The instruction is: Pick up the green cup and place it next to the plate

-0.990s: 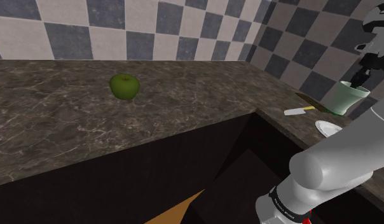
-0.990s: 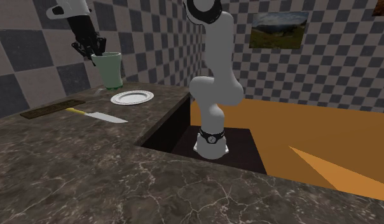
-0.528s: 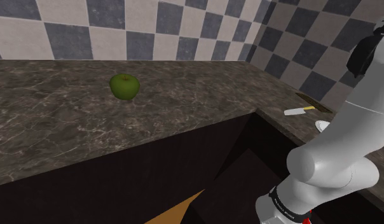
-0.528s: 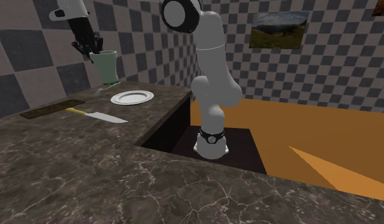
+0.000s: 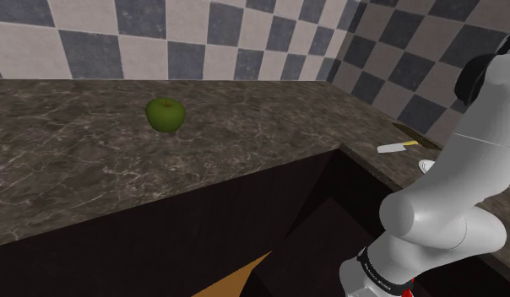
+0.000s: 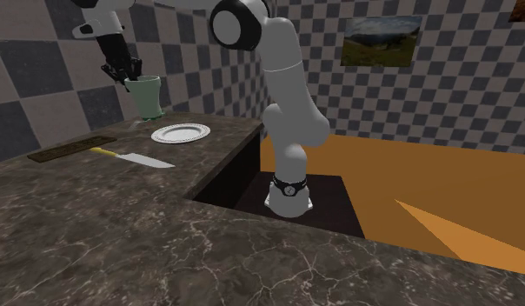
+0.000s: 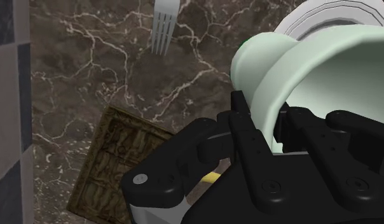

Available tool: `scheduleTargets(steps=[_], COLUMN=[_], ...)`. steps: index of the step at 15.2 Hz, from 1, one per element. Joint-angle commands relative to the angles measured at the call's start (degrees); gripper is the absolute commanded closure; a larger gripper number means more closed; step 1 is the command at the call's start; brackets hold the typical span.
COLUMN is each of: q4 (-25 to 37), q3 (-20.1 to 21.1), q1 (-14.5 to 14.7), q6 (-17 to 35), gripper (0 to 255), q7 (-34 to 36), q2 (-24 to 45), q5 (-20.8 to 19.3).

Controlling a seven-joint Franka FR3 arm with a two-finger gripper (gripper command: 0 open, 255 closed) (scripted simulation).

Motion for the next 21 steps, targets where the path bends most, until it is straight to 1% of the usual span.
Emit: scheduleTargets(steps=[1, 9, 16, 17, 21], q4=[-2.18, -9.65, -9.65, -9.64, -9.63], q3=[-0.03, -0.04, -0.04, -0.04, -0.04], q1=[0.71, 2.59, 2.59, 2.59, 2.59], q6=[1.83, 8.32, 8.32, 8.31, 8.30], gripper=[255, 255, 255, 0, 0], q7=[0.30, 1.09, 1.09, 1.09, 1.09], q2=[-0.53, -1.84, -1.84, -1.83, -1.84], q5=[-0.38, -1.27, -1.27, -1.27, -1.27])
